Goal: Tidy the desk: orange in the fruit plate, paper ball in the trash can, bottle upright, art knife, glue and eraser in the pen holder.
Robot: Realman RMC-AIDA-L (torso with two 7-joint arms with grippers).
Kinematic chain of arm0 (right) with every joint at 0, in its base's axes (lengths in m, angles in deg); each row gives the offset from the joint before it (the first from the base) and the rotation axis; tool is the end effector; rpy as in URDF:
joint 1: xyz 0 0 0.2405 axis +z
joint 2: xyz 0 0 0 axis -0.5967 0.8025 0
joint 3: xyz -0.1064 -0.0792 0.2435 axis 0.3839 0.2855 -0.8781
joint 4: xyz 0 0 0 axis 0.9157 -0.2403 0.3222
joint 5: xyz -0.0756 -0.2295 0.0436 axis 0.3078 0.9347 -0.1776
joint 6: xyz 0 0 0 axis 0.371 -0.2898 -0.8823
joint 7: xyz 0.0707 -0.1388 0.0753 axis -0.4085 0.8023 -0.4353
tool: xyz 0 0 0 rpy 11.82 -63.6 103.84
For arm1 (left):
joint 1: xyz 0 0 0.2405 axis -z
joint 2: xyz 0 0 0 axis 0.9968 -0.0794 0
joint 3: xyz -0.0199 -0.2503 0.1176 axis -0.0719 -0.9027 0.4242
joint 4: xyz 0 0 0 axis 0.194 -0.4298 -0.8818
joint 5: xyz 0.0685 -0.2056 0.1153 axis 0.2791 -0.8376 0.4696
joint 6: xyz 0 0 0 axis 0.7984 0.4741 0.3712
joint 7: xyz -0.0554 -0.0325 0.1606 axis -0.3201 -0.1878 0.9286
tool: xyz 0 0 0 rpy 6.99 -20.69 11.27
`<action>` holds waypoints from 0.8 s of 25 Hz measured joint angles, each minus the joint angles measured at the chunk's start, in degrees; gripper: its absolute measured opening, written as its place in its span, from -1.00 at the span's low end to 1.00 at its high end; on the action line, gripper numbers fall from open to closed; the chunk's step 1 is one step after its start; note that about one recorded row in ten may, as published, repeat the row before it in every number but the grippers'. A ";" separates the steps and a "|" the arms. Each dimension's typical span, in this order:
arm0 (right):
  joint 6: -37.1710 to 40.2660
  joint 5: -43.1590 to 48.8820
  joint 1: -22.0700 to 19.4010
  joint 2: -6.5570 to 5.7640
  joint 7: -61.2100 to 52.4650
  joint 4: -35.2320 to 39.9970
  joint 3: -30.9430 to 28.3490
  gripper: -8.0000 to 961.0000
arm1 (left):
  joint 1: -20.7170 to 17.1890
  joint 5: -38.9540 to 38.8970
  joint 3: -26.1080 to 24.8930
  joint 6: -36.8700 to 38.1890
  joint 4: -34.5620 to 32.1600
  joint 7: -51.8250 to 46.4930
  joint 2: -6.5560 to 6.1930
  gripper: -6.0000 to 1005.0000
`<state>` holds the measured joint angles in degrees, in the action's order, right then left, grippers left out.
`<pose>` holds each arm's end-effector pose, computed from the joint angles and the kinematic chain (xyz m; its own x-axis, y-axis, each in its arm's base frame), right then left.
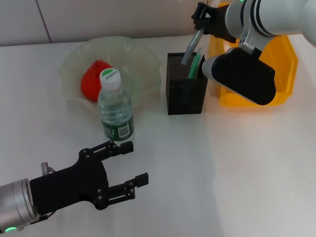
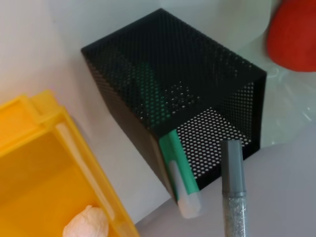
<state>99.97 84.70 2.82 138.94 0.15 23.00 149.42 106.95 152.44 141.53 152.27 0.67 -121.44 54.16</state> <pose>0.1212 0.4813 -0.0384 -0.0370 0.6284 0.7770 0.9447 -0.2315 0.2322 -0.2920 0.2883 -0.0996 0.7158 0.1448 0.6831 0.2957 -0.9491 -0.1088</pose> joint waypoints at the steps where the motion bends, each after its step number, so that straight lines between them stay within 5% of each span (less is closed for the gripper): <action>1: 0.01 0.00 -0.04 0.01 -0.20 0.08 0.13 -0.67 | 0.03 0.00 0.00 -0.03 0.08 0.01 0.00 0.53; 20: 2.75 0.00 -0.24 0.19 -4.35 1.99 1.94 -0.59 | 0.11 -0.41 0.00 0.27 0.73 0.01 0.03 0.53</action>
<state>102.72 84.70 2.59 139.13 -4.20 24.98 151.36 107.07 152.04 141.53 152.54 1.40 -121.43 54.19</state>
